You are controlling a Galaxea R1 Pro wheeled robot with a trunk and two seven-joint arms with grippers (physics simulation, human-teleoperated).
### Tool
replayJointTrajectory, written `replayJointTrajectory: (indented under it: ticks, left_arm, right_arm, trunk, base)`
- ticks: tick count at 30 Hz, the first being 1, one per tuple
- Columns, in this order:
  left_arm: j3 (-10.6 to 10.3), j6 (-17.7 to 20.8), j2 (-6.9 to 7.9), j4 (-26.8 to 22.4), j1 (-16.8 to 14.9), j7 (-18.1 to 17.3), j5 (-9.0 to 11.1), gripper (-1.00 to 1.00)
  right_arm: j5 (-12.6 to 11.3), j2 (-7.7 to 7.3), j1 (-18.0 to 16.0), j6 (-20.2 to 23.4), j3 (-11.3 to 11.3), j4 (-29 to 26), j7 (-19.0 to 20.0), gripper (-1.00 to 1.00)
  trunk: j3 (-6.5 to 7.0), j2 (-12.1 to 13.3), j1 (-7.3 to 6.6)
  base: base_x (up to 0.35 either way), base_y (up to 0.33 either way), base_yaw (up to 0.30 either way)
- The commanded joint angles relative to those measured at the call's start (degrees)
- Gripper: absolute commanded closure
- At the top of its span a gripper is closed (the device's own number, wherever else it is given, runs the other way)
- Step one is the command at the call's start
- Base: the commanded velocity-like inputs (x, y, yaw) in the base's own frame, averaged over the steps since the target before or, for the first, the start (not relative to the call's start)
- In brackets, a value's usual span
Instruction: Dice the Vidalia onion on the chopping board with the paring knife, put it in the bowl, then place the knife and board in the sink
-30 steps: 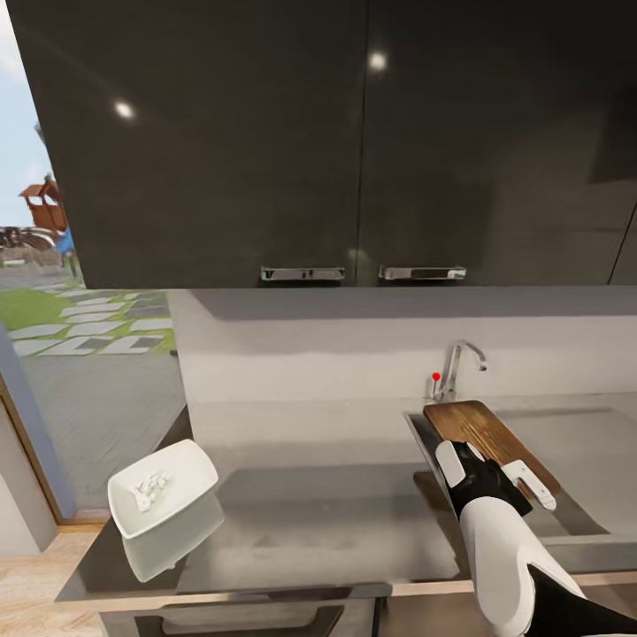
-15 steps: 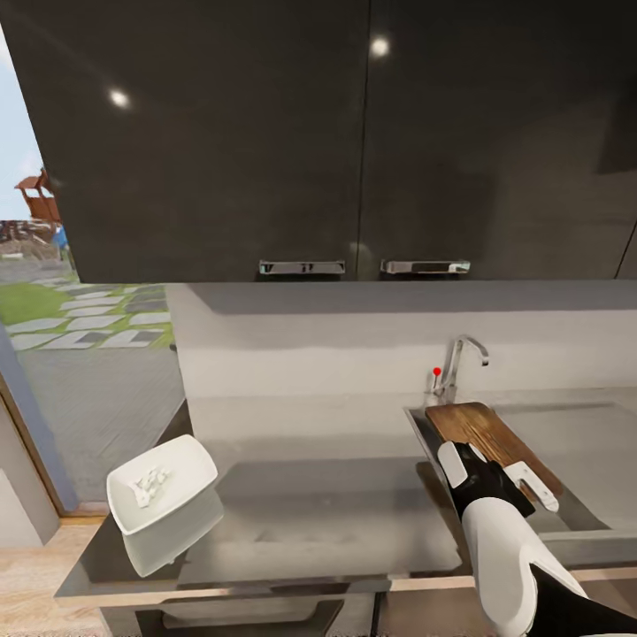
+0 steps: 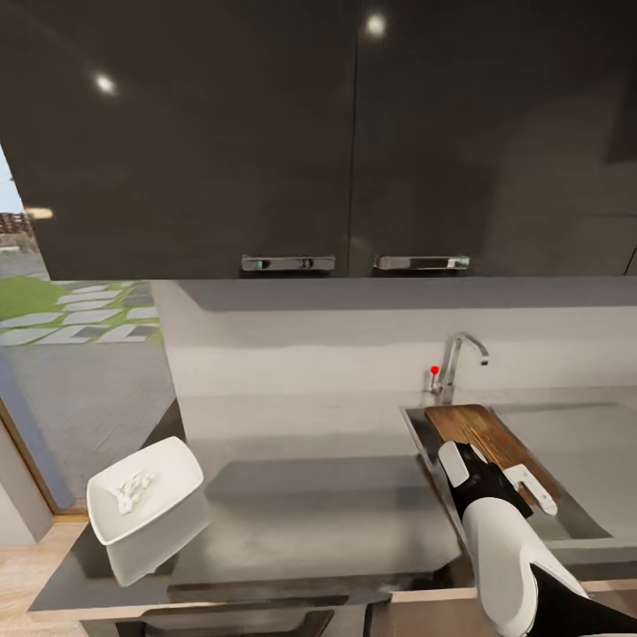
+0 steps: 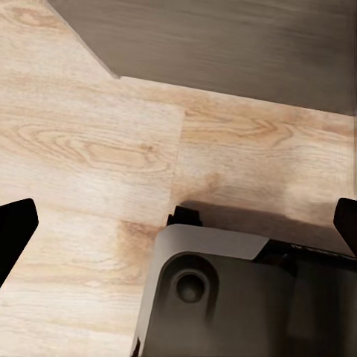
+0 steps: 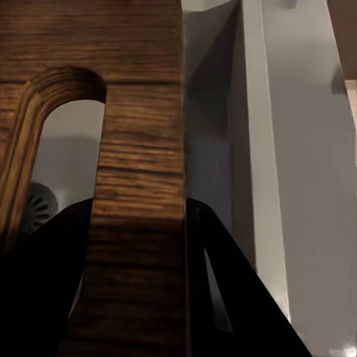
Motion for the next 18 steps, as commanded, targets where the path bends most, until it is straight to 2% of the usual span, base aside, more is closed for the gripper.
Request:
replayJointTrajectory:
  ticks: [1, 6, 18]
  left_arm:
    - [-0.5, -0.3, 0.08, 0.2, -0.1, -0.1, 0.4, -1.00]
    - [-0.5, -0.3, 0.22, 0.2, -0.1, -0.2, 0.4, -1.00]
    - [-0.5, -0.3, 0.23, 0.2, -0.1, -0.2, 0.4, -1.00]
  right_arm:
    - [-0.2, 0.03, 0.0, -0.5, -0.1, -0.1, 0.0, 1.00]
    - [-0.2, 0.09, 0.0, -0.5, -0.1, 0.1, 0.1, 1.00]
    - [-0.2, 0.18, 0.0, -0.5, 0.0, 0.3, 0.3, 1.00]
  trunk:
    - [-0.10, 0.0, 0.04]
    - [-0.21, 0.0, 0.04]
    - [-0.63, 0.0, 0.04]
  base:
    - [0.173, -0.129, 0.000]
    - [0.109, -0.070, 0.000]
    - [0.003, -0.002, 0.030]
